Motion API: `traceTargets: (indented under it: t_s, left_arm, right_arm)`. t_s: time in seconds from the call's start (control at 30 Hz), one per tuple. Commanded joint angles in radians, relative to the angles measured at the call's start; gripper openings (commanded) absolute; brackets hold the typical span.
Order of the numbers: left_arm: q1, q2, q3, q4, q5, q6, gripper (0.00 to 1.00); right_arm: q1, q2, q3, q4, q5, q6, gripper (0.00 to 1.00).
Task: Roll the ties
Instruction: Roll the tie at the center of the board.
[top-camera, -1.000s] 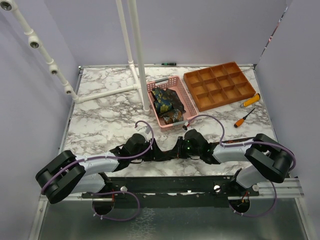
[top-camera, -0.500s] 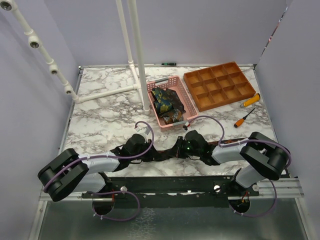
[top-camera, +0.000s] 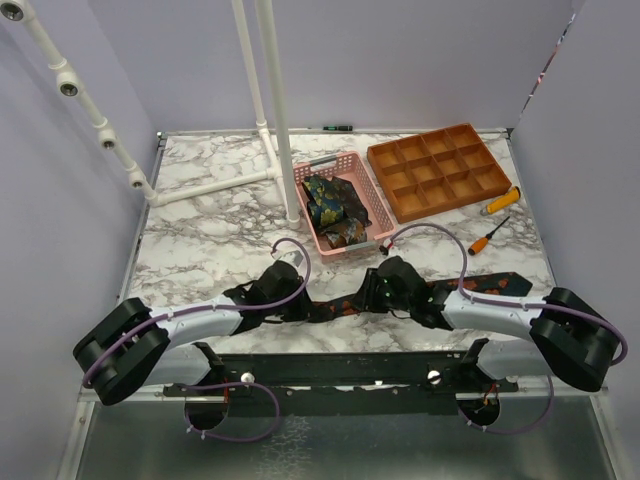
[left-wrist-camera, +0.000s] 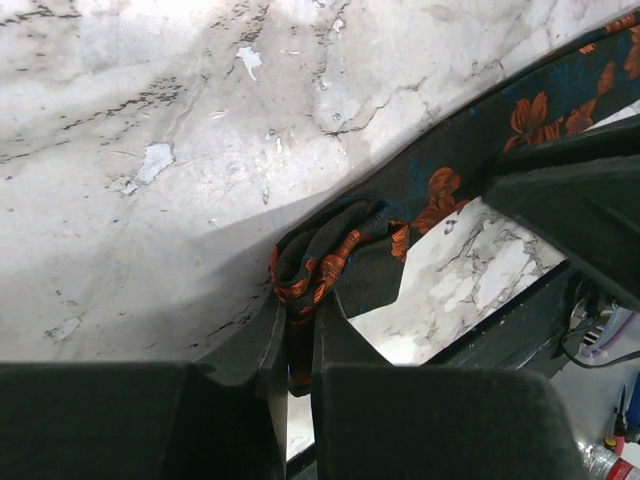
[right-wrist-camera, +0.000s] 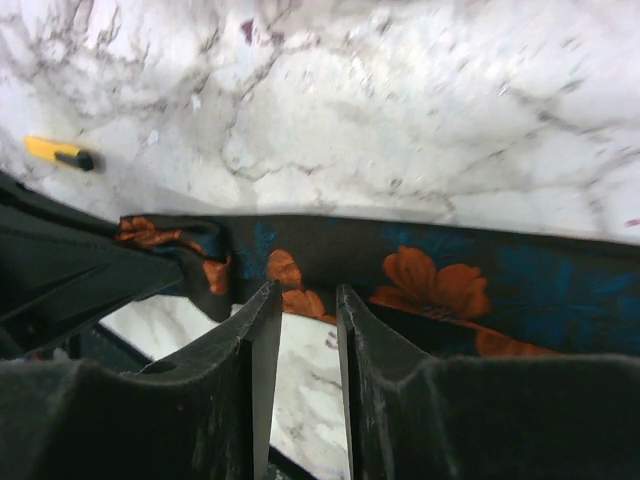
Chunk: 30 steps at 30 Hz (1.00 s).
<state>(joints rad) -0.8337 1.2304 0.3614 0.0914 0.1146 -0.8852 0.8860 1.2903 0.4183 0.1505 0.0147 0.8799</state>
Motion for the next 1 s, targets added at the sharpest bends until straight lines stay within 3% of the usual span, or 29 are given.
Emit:
traceTargets:
  t_s: [0.0, 0.23, 0.43, 0.73, 0.97]
  left_arm:
    - [-0.004, 0.009, 0.021, -0.178, -0.084, 0.032, 0.00]
    - [-0.005, -0.007, 0.076, -0.244, -0.108, 0.054, 0.00]
    - [-0.004, -0.033, 0.109, -0.296, -0.173, 0.049, 0.00]
    - [-0.004, -0.048, 0.099, -0.302, -0.183, 0.054, 0.00]
    - [-0.003, -0.048, 0.119, -0.304, -0.199, 0.045, 0.00]
  right_arm:
    - [-0.026, -0.012, 0.065, -0.181, 0.167, -0.082, 0.32]
    - [-0.044, 0.070, 0.102, -0.177, 0.206, -0.112, 0.26]
    - [-0.043, 0.048, 0.017, -0.146, 0.151, -0.079, 0.16]
    - [-0.043, -0.098, -0.062, -0.185, 0.129, -0.093, 0.14]
    - [-0.044, -0.084, -0.031, -0.234, 0.107, -0.142, 0.14]
